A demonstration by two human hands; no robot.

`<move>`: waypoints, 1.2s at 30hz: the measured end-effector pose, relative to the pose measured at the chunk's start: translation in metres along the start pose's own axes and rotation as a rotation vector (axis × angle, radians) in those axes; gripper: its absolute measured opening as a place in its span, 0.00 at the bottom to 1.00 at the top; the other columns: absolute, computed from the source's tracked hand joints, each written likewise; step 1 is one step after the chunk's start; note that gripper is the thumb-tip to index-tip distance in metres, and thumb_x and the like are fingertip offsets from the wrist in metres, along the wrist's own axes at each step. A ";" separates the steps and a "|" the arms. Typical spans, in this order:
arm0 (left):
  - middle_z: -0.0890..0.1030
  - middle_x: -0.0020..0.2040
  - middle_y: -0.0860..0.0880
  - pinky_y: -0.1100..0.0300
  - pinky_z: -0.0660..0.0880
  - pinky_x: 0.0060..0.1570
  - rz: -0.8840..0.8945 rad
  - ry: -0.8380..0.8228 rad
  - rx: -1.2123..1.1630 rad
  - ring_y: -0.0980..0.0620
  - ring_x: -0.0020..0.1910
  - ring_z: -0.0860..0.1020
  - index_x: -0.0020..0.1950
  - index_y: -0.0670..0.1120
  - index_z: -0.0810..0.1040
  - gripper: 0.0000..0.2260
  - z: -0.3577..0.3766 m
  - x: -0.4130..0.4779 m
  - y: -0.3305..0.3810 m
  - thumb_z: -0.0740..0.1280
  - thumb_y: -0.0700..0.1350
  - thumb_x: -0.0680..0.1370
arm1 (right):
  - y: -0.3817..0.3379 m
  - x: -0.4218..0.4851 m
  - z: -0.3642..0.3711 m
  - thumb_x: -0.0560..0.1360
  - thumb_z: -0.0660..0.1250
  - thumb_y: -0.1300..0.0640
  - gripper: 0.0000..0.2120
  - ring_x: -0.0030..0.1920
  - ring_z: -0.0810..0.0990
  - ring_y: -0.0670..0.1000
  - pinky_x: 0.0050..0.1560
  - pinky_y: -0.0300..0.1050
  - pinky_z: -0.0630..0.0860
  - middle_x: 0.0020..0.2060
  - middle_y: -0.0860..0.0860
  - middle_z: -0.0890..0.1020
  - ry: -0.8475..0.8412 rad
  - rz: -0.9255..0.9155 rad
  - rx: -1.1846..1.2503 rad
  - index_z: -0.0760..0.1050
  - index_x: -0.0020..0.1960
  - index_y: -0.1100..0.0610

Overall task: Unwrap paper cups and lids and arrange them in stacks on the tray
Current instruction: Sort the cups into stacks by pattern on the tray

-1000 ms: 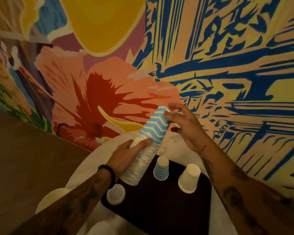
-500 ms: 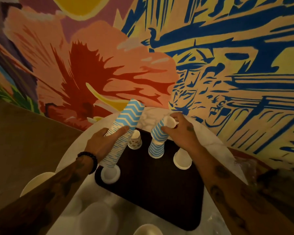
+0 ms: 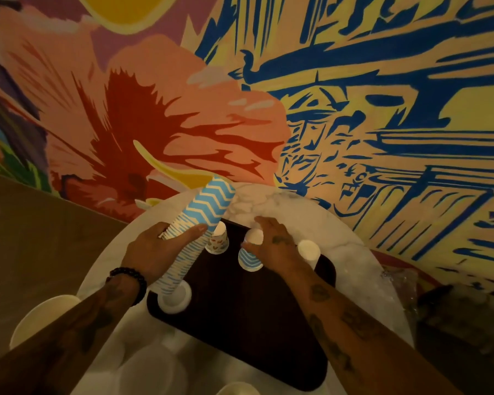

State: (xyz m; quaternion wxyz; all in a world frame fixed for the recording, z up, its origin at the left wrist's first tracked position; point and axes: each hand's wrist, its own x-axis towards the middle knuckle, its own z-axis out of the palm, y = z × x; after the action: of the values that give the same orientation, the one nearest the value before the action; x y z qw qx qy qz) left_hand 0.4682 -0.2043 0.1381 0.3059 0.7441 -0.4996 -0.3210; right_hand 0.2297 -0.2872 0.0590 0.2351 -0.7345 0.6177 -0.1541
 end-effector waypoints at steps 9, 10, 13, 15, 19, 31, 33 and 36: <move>0.82 0.44 0.52 0.52 0.76 0.48 0.045 -0.017 0.048 0.51 0.43 0.79 0.46 0.53 0.78 0.38 0.012 -0.003 0.010 0.60 0.82 0.53 | -0.075 -0.003 -0.073 0.77 0.64 0.35 0.17 0.36 0.82 0.49 0.36 0.46 0.73 0.50 0.48 0.83 -0.075 0.066 0.823 0.77 0.53 0.47; 0.82 0.43 0.53 0.52 0.76 0.48 0.052 -0.015 0.046 0.51 0.43 0.80 0.46 0.53 0.79 0.38 0.013 -0.004 0.012 0.61 0.82 0.53 | -0.076 -0.003 -0.074 0.76 0.67 0.36 0.17 0.35 0.81 0.50 0.35 0.47 0.73 0.49 0.49 0.83 -0.052 0.059 0.821 0.77 0.52 0.49; 0.82 0.43 0.54 0.53 0.76 0.47 0.056 -0.010 0.044 0.53 0.43 0.80 0.47 0.54 0.79 0.37 0.016 -0.008 0.016 0.62 0.81 0.53 | -0.078 -0.003 -0.076 0.73 0.72 0.38 0.19 0.32 0.81 0.49 0.33 0.46 0.75 0.44 0.50 0.84 0.045 0.078 0.814 0.77 0.51 0.53; 0.82 0.43 0.55 0.54 0.76 0.47 0.061 -0.014 0.055 0.53 0.43 0.80 0.47 0.54 0.79 0.38 0.017 -0.008 0.017 0.62 0.82 0.53 | -0.076 -0.002 -0.078 0.73 0.74 0.41 0.18 0.32 0.81 0.48 0.31 0.44 0.76 0.42 0.50 0.84 0.063 0.084 0.835 0.77 0.51 0.55; 0.82 0.43 0.55 0.54 0.77 0.46 0.074 -0.021 0.054 0.53 0.43 0.80 0.47 0.55 0.79 0.36 0.015 -0.008 0.017 0.63 0.82 0.54 | -0.075 -0.004 -0.083 0.75 0.73 0.46 0.14 0.34 0.80 0.49 0.32 0.43 0.77 0.42 0.50 0.84 0.032 0.058 0.872 0.77 0.51 0.54; 0.82 0.44 0.52 0.51 0.77 0.49 -0.022 -0.002 0.048 0.50 0.43 0.80 0.46 0.52 0.78 0.39 -0.001 -0.006 0.003 0.60 0.82 0.53 | -0.051 0.014 -0.105 0.77 0.71 0.47 0.12 0.43 0.82 0.50 0.33 0.38 0.74 0.53 0.49 0.81 0.336 0.043 0.821 0.77 0.56 0.51; 0.83 0.43 0.51 0.50 0.78 0.50 -0.036 0.006 0.035 0.50 0.43 0.81 0.46 0.51 0.79 0.38 -0.004 -0.005 -0.002 0.61 0.82 0.54 | -0.041 0.017 -0.102 0.76 0.72 0.45 0.13 0.50 0.82 0.53 0.35 0.37 0.75 0.55 0.47 0.80 0.356 0.022 0.750 0.77 0.56 0.49; 0.84 0.43 0.51 0.50 0.79 0.50 -0.053 0.010 -0.020 0.50 0.43 0.82 0.45 0.51 0.80 0.37 -0.008 -0.004 -0.005 0.64 0.81 0.56 | -0.028 0.017 -0.091 0.74 0.73 0.45 0.14 0.55 0.79 0.51 0.50 0.47 0.77 0.54 0.43 0.79 0.320 -0.015 0.565 0.75 0.56 0.48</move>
State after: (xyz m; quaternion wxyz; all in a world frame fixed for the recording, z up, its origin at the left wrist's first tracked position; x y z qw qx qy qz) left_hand 0.4758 -0.1979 0.1391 0.3071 0.7555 -0.4753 -0.3303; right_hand 0.2092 -0.3147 0.1492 0.3285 -0.6113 0.5741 -0.4346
